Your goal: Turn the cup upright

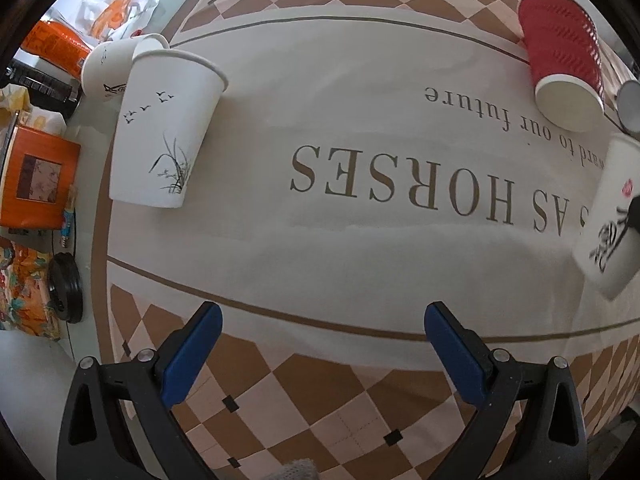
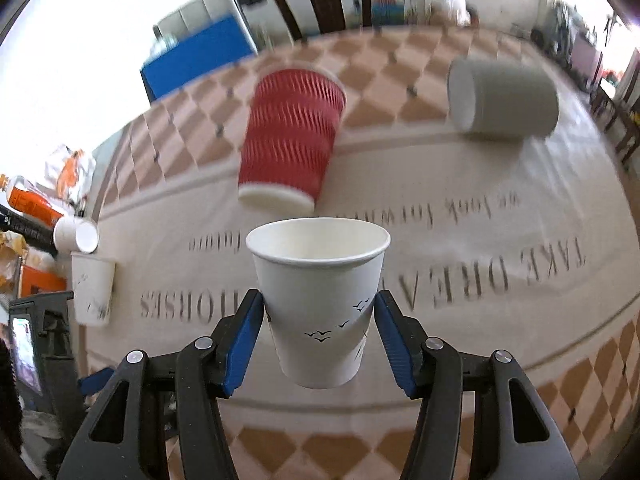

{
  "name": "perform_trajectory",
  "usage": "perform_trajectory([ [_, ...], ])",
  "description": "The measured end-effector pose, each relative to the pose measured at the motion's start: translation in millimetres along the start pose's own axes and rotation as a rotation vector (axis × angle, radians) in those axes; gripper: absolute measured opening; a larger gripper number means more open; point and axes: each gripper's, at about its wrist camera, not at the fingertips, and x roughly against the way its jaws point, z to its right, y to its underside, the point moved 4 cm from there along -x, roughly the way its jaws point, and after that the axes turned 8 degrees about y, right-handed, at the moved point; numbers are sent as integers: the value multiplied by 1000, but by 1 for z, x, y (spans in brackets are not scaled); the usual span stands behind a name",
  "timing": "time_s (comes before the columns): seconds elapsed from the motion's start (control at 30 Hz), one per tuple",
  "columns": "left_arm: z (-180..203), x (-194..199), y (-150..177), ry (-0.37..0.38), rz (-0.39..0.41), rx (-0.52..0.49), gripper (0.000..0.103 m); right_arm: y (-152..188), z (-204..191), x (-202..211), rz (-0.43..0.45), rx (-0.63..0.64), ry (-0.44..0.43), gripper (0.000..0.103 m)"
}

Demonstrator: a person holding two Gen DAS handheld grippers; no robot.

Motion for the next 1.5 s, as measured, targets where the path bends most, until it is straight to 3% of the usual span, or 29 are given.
perform_trajectory([
  [0.2,2,-7,1,-15,14,-29,103,17,-14,2,220,78,61,59],
  [0.47,12,-6,18,-25,26,-70,103,54,-12,23,322,109,94,60],
  [0.73,21,5,34,-20,51,-126,103,74,-13,31,306,103,120,62],
  [0.97,28,21,51,-6,70,-145,103,82,-8,38,274,75,118,80],
  [1.3,48,104,73,41,194,-146,103,85,27,100,217,39,171,102],
  [1.5,42,161,74,45,274,-121,103,77,47,156,170,41,211,103],
])
